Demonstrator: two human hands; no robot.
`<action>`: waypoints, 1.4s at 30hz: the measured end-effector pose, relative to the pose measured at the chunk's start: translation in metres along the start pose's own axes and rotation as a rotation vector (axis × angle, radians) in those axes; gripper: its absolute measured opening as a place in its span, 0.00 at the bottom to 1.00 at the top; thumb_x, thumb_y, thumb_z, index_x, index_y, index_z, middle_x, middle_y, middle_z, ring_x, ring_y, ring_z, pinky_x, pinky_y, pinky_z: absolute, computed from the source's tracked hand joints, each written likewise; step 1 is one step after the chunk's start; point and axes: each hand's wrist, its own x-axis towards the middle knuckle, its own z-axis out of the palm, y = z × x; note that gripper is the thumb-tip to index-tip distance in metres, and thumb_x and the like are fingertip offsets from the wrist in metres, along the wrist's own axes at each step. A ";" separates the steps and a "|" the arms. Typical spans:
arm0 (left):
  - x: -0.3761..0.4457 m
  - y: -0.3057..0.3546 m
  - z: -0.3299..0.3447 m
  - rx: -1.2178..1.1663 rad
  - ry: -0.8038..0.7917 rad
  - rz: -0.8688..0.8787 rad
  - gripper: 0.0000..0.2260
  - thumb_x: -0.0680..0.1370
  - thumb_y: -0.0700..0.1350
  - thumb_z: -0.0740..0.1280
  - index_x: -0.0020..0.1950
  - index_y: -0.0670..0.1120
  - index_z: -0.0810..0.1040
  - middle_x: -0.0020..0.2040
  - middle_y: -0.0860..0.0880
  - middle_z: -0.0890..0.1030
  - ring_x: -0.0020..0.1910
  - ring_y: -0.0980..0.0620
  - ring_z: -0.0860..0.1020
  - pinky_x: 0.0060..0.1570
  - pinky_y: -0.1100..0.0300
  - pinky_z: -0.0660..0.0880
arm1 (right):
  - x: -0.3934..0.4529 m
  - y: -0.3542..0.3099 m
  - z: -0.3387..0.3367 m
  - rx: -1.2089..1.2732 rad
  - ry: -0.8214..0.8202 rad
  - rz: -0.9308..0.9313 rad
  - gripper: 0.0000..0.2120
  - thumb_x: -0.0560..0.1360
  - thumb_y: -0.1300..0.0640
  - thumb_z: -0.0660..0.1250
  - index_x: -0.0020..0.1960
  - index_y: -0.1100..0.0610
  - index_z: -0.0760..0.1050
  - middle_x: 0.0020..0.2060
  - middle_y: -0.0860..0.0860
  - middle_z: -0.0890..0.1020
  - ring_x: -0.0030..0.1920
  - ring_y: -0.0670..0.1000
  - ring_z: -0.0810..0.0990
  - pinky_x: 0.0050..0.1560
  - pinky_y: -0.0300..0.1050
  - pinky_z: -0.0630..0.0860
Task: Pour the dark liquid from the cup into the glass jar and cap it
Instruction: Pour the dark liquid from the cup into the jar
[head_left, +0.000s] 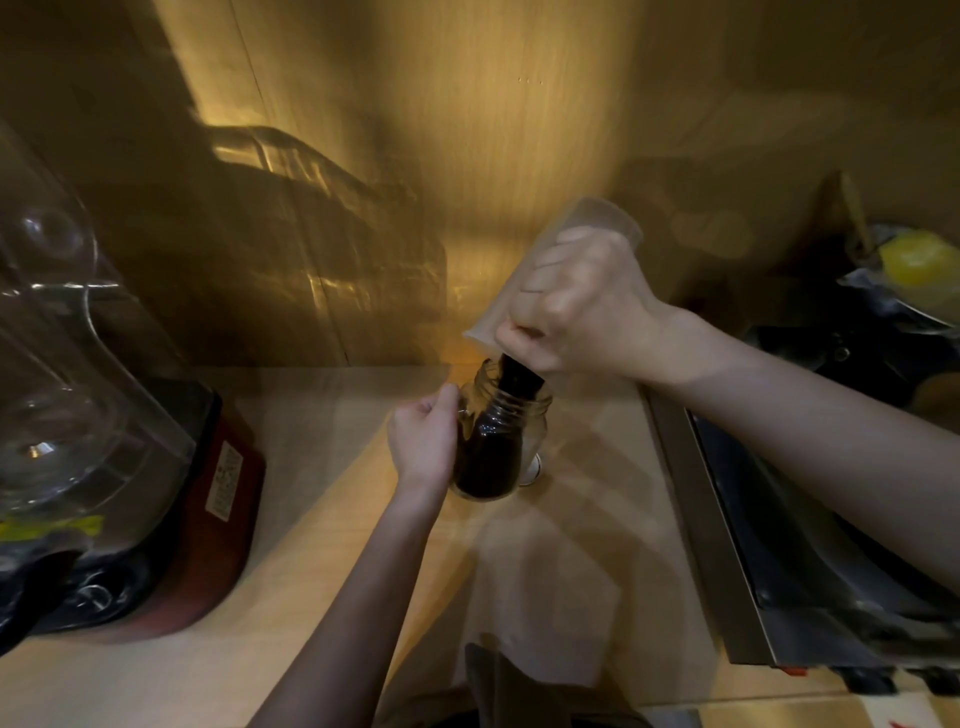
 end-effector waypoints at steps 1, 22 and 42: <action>0.000 0.000 0.000 0.000 0.004 0.003 0.17 0.63 0.52 0.60 0.17 0.46 0.63 0.21 0.51 0.60 0.27 0.50 0.59 0.33 0.54 0.59 | 0.000 0.000 0.000 0.006 0.001 0.007 0.16 0.66 0.61 0.67 0.19 0.59 0.72 0.15 0.53 0.75 0.18 0.53 0.73 0.23 0.40 0.69; 0.004 -0.002 -0.001 -0.028 -0.032 -0.007 0.17 0.64 0.52 0.61 0.17 0.47 0.64 0.24 0.48 0.62 0.29 0.48 0.61 0.35 0.53 0.60 | -0.007 0.003 0.002 0.037 0.049 0.042 0.15 0.62 0.63 0.69 0.19 0.59 0.70 0.14 0.54 0.72 0.17 0.53 0.70 0.23 0.39 0.67; 0.004 0.001 0.001 -0.037 -0.013 -0.019 0.17 0.64 0.51 0.61 0.17 0.47 0.62 0.21 0.53 0.60 0.28 0.49 0.59 0.34 0.52 0.59 | -0.002 0.004 0.000 0.011 0.035 0.016 0.15 0.61 0.63 0.69 0.18 0.58 0.69 0.14 0.54 0.71 0.17 0.53 0.69 0.22 0.39 0.65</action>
